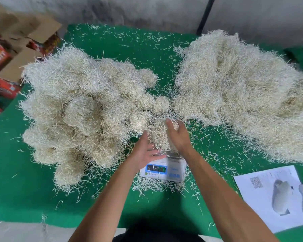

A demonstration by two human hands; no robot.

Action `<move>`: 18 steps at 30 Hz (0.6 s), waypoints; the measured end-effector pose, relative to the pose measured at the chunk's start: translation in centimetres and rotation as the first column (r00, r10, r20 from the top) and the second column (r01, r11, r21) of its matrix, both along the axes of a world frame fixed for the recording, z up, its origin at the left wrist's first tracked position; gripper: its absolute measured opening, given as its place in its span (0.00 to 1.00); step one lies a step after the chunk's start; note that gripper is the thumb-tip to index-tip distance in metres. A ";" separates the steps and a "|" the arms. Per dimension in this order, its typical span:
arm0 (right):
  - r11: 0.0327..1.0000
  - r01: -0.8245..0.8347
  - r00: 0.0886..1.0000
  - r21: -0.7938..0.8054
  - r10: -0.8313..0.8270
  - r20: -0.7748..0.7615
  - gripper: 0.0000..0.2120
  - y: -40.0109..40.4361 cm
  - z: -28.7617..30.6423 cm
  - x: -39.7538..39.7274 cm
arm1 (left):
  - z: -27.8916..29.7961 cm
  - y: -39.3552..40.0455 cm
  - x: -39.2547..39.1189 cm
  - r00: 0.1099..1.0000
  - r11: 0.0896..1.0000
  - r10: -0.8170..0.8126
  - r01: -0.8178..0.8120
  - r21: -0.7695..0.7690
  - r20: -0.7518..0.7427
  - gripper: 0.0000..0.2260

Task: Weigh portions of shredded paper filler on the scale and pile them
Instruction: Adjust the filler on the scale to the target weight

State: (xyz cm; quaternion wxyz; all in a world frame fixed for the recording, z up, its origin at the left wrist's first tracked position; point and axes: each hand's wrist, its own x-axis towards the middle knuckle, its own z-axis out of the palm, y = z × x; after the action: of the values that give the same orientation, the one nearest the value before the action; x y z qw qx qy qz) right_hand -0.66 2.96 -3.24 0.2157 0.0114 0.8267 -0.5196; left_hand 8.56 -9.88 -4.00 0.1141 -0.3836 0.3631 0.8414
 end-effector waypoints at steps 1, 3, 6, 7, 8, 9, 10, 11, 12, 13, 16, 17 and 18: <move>0.994 0.053 0.993 -0.095 -0.042 0.113 0.47 -1.1 -0.3 0.3 | 0.6 0.3 -0.7 1.000 1.000 0.003 -0.003 0.009 0.019 0.27; 0.954 0.159 0.960 -0.254 -0.089 0.265 0.50 -3.2 -0.4 0.8 | 1.8 0.6 -2.3 0.999 0.997 0.022 -0.019 -0.072 0.037 0.26; 0.908 0.233 0.963 -0.349 -0.164 0.215 0.50 -5.0 0.5 0.7 | 3.8 -0.1 -3.4 0.994 0.986 0.099 -0.092 -0.142 0.039 0.26; 0.921 0.211 0.976 -0.327 -0.177 0.129 0.47 -5.2 1.2 0.7 | 4.3 -0.3 -3.5 0.990 0.986 0.131 -0.125 -0.106 0.046 0.26; 0.941 0.162 0.986 -0.298 -0.168 0.008 0.39 -5.4 2.0 0.8 | 4.8 -0.7 -3.6 0.986 0.988 0.156 -0.154 -0.034 0.064 0.25; 0.958 0.083 0.982 -0.276 -0.126 -0.142 0.27 -5.6 2.8 0.9 | 5.3 -1.0 -3.6 0.983 0.983 0.173 -0.177 0.050 0.069 0.24; 0.972 -0.019 0.958 -0.234 -0.049 -0.284 0.14 -5.7 3.6 1.0 | 5.9 -1.2 -3.6 0.982 0.975 0.180 -0.185 0.125 0.056 0.24; 0.974 -0.120 0.920 -0.193 0.036 -0.389 0.06 -5.7 4.6 1.4 | 6.0 -1.4 -3.4 0.982 0.970 0.185 -0.189 0.150 0.038 0.26; 0.970 -0.209 0.869 -0.124 0.126 -0.479 0.03 -5.5 5.5 1.9 | 6.1 -1.7 -3.4 0.976 0.966 0.214 -0.218 0.142 0.043 0.27; 0.961 -0.278 0.788 -0.018 0.217 -0.576 0.06 -5.1 6.1 2.3 | 6.1 -2.0 -3.2 0.968 0.957 0.247 -0.250 0.143 0.038 0.29; 0.925 -0.274 0.489 0.265 0.371 -0.789 0.17 -4.0 5.8 3.0 | 6.8 -2.1 -2.9 0.971 0.973 0.230 -0.228 0.045 -0.057 0.28; 0.932 -0.273 0.514 0.237 0.350 -0.784 0.16 -4.1 5.9 3.3 | 7.2 -1.3 -2.8 0.972 0.978 0.208 -0.208 0.010 -0.113 0.25; 0.950 -0.279 0.607 0.142 0.289 -0.740 0.16 -4.3 6.5 3.6 | 7.3 -0.3 -3.0 0.967 0.983 0.170 -0.181 -0.038 -0.191 0.21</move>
State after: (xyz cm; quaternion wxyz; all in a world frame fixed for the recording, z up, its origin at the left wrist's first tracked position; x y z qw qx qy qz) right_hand 2.90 -1.39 3.25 -0.0666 -0.3345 0.8353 -0.4312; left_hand 5.59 -10.16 3.33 -0.0063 -0.3364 0.3601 0.8702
